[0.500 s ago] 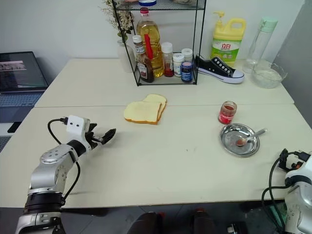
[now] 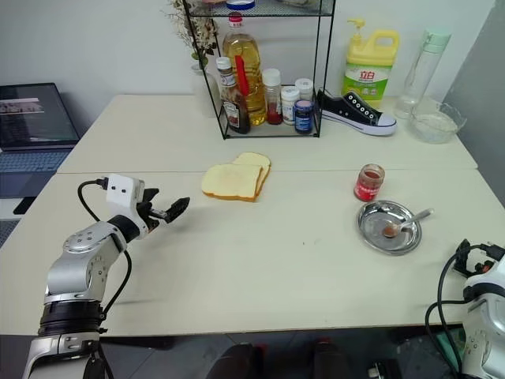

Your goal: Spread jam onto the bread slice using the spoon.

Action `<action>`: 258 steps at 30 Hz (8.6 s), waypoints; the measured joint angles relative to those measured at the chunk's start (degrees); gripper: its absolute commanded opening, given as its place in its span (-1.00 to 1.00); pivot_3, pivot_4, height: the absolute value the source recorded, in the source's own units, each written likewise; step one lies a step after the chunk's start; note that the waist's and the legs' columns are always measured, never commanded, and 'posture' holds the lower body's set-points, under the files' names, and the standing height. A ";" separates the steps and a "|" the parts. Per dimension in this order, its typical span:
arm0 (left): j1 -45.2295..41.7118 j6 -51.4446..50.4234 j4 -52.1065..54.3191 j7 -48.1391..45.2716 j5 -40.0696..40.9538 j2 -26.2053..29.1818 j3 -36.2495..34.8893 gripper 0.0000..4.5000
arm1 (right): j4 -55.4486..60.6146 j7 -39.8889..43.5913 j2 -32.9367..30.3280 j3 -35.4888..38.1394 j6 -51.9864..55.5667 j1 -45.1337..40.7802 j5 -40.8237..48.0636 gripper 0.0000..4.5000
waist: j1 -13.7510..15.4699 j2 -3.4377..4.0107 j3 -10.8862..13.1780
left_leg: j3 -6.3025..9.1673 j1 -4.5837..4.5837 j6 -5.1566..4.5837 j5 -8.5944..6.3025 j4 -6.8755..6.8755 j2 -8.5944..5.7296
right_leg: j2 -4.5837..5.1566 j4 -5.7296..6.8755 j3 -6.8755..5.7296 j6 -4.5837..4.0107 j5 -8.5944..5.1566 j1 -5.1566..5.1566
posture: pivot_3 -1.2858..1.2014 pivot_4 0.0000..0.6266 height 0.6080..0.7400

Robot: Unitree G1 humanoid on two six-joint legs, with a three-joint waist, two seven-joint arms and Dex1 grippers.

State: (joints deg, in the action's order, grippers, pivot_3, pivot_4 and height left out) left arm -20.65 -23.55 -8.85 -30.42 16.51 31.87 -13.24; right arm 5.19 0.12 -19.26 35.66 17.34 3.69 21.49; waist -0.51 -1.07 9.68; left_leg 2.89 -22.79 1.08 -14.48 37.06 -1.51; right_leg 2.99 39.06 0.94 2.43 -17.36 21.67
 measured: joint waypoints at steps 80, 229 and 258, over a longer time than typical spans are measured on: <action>-33.44 -25.06 -8.12 -53.57 8.47 3.78 23.79 -0.98 | 38.21 34.93 -27.06 -26.03 36.96 -10.83 33.36 1.00 | -1.32 -0.33 0.13 | 0.47 -0.95 -0.04 -0.02 0.93 -0.11 | -0.05 0.44 -0.27 0.04 0.00 0.59 | 0.03 -0.52 1.00; -21.34 5.03 5.94 -22.73 -0.44 -13.09 22.59 1.00 | -26.25 19.78 -8.51 -20.03 6.08 -48.89 5.43 -0.99 | -1.13 0.42 -0.05 | 0.12 -0.26 -0.27 -0.12 0.72 -0.02 | -0.34 -0.04 0.03 0.11 0.05 -0.15 | 0.03 -0.52 1.00; -17.89 -0.20 13.04 -20.10 1.45 -11.72 21.89 1.00 | -38.82 20.63 -4.14 -26.17 -12.03 -49.57 -10.20 -0.99 | -1.19 0.43 -0.04 | 0.14 -0.24 -0.26 -0.12 0.73 -0.02 | -0.34 -0.04 0.03 0.11 0.05 -0.15 | 0.03 -0.52 1.00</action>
State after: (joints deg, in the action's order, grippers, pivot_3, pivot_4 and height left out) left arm -38.54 -23.76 4.19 -50.51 17.96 20.14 8.65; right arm -33.63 20.75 -23.40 9.49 5.31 -45.87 11.28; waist -1.70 -0.64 9.64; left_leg 3.03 -23.03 0.82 -14.60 37.78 -1.53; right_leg 2.65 39.01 0.97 2.54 -17.31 21.52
